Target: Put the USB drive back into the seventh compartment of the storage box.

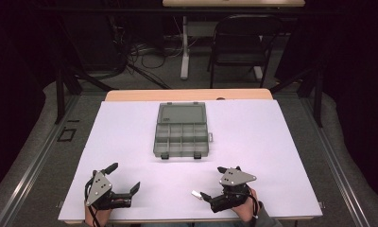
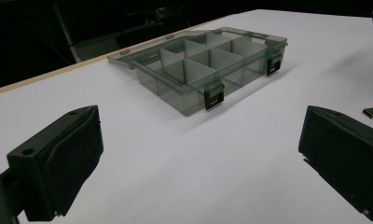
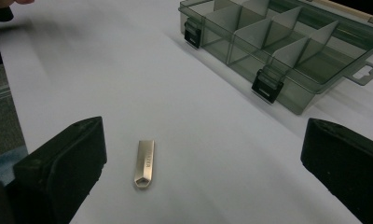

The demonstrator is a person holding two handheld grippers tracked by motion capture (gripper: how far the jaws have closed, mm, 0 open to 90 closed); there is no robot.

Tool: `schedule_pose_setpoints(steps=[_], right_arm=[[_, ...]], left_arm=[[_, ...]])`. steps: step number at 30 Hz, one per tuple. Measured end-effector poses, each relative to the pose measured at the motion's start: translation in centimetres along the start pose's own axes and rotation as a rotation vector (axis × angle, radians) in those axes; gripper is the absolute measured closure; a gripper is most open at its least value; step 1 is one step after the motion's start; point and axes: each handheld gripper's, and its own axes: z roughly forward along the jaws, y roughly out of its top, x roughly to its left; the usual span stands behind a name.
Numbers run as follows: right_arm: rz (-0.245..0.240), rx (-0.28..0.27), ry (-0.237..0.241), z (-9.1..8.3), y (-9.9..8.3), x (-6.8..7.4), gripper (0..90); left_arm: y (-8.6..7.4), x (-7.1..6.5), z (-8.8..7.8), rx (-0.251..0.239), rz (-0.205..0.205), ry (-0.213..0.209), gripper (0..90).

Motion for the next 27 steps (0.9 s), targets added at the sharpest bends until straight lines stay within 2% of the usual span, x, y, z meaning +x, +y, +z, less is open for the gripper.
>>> schedule_pose_setpoints(steps=[12,21,27], right_arm=[[0.009,0.032,0.02,1.0,0.1,1.1,0.0],[-0.014,0.057,0.049,1.8,0.1,1.9,0.0],[-0.022,0.077,0.049,2.2,-0.1,2.3,1.5]], left_arm=[[0.0,0.0,0.1,0.004,-0.002,0.005,0.0],[0.0,0.0,0.0,0.0,-0.002,0.001,0.0],[0.0,0.0,0.0,-0.004,-0.002,-0.002,0.0]])
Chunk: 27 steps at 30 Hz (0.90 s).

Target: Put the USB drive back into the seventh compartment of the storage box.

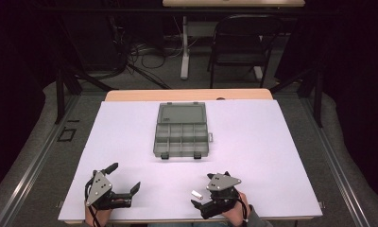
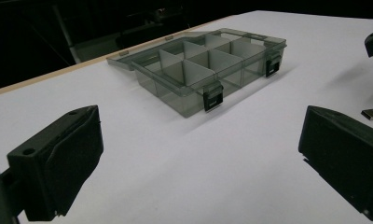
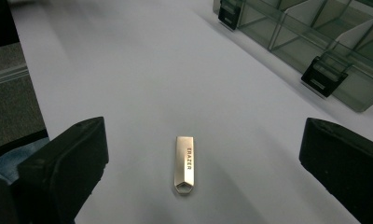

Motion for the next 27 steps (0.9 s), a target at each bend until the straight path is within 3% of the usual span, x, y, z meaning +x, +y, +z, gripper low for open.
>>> schedule_pose_setpoints(steps=[4,5,8,9,10,16,19,20,27], right_arm=[[-0.016,0.014,0.002,0.2,-0.1,0.3,7.7],[-0.025,0.025,0.001,0.4,-0.2,0.5,16.4],[-0.029,0.037,0.0,0.6,-0.3,0.5,19.6],[-0.035,0.05,0.0,0.7,-0.3,0.6,28.5],[-0.035,0.05,0.0,0.7,-0.3,0.6,28.5],[-0.023,0.078,0.012,1.0,-0.6,0.8,52.9],[-0.025,0.085,0.011,1.1,-0.7,0.9,56.7],[-0.025,0.092,0.01,1.1,-0.7,1.0,62.1],[-0.009,0.1,0.0,1.3,-0.9,1.1,68.3]], left_arm=[[0.0,0.0,0.0,0.003,0.002,-0.003,0.0],[0.0,0.0,0.0,0.004,0.003,-0.004,0.0],[0.0,0.0,0.0,0.001,-0.001,-0.001,0.0],[0.0,0.0,0.0,0.005,0.001,-0.003,0.0],[0.0,0.0,0.0,0.005,0.001,-0.003,0.0],[0.0,0.0,0.1,0.009,0.005,-0.003,0.0],[0.0,0.0,0.1,0.008,0.004,-0.003,0.0],[0.0,0.1,0.1,0.01,0.005,-0.003,0.0],[0.0,0.0,0.2,0.013,0.001,-0.002,0.0]])
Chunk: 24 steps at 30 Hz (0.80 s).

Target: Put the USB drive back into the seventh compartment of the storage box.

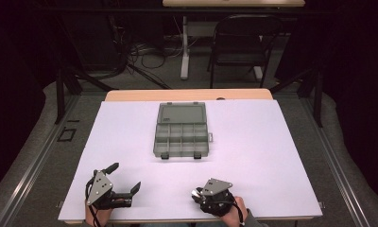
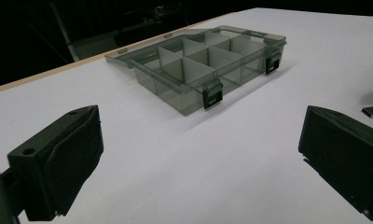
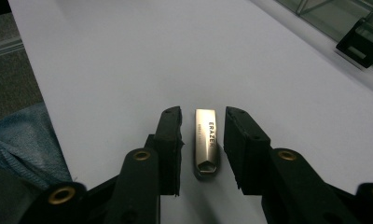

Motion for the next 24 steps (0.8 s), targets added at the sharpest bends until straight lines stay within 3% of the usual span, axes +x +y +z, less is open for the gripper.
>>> schedule_pose_setpoints(steps=[14,24], right_arm=[[0.006,-0.004,0.018,0.13,-0.3,0.08,78.4],[0.008,-0.008,0.043,0.06,-0.4,-0.19,79.3]], left_arm=[[-0.02,0.04,0.2,0.005,-0.001,-0.004,0.0],[0.01,-0.02,0.14,0.001,0.002,-0.005,0.1]])
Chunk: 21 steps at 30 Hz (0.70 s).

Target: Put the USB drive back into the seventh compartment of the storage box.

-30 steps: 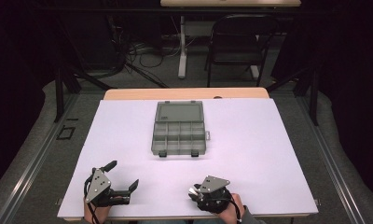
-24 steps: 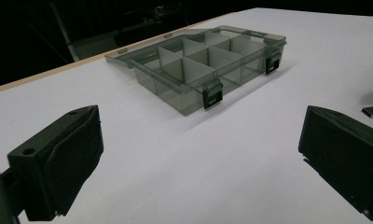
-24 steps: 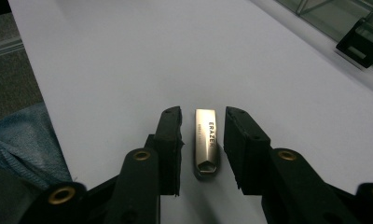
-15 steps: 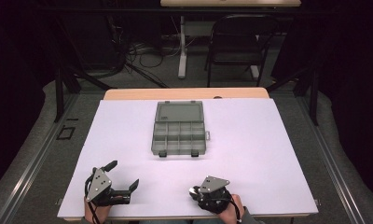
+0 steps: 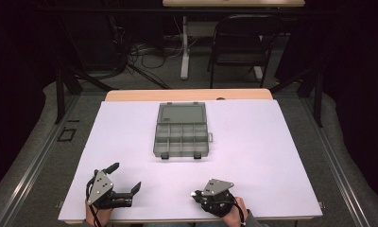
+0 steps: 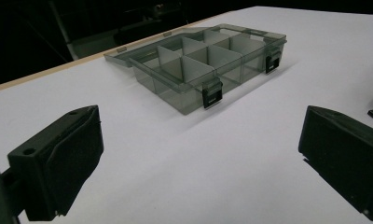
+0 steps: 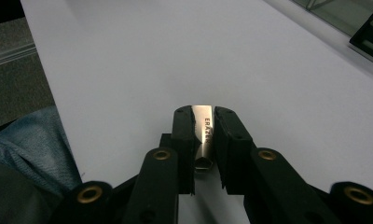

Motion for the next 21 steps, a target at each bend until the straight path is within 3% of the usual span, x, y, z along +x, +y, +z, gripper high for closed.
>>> schedule_pose_setpoints(steps=[21], right_arm=[[-0.013,-0.061,-0.004,-1.5,0.7,-0.2,79.4]], left_arm=[[0.1,0.0,0.1,0.0,0.005,-0.001,0.0]])
